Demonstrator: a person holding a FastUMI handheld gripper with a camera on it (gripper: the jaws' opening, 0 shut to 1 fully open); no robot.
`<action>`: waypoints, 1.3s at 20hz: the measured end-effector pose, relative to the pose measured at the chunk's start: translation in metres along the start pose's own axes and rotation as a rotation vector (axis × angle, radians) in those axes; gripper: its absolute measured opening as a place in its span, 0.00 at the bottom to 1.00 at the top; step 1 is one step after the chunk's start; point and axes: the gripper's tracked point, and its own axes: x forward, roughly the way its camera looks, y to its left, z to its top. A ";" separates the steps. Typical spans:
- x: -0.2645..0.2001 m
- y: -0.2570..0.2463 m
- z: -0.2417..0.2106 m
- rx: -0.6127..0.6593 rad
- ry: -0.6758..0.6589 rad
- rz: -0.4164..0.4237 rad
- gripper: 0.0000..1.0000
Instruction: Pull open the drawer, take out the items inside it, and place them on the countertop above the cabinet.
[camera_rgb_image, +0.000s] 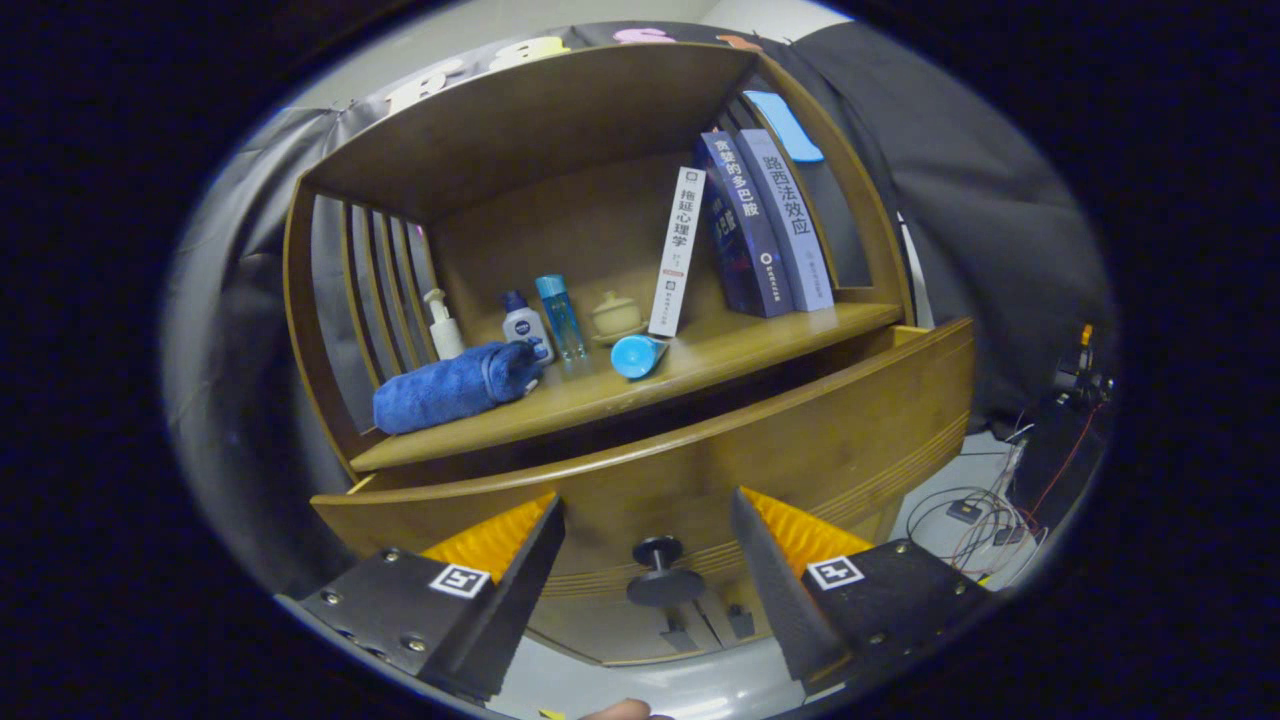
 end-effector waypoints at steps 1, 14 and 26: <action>0.004 0.000 0.001 -0.003 0.003 -0.002 1.00; 0.054 0.008 0.004 0.019 0.010 -0.017 0.99; -0.039 -0.012 0.109 -0.081 -0.190 -0.059 0.99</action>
